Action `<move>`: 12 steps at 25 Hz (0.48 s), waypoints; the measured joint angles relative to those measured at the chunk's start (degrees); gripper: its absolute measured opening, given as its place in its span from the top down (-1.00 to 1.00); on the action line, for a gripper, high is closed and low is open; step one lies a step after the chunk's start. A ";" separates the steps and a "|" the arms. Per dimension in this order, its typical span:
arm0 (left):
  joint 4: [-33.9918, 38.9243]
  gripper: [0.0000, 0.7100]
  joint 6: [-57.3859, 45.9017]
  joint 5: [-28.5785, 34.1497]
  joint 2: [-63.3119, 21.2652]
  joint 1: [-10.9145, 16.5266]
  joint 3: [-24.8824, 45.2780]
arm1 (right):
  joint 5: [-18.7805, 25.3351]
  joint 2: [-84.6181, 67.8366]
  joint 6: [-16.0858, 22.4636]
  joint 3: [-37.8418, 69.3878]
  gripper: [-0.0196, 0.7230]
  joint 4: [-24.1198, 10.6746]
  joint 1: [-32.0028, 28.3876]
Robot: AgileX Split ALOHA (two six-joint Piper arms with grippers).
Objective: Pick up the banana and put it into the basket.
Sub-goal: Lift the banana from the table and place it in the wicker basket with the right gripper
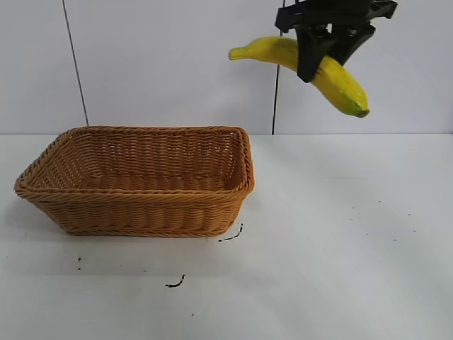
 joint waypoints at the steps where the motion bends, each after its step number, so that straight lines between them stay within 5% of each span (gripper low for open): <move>1: 0.00 -0.94 0.00 0.00 0.00 0.00 0.00 | 0.00 0.56 -0.38 -1.15 0.13 -0.06 1.13; 9: 0.00 -0.94 0.00 0.00 0.00 0.00 0.00 | -0.44 7.63 -2.40 -7.97 0.13 -0.11 11.28; 12: 0.00 -0.94 0.00 0.00 0.00 0.00 0.00 | -5.98 10.49 -5.19 -8.78 0.13 -0.11 14.00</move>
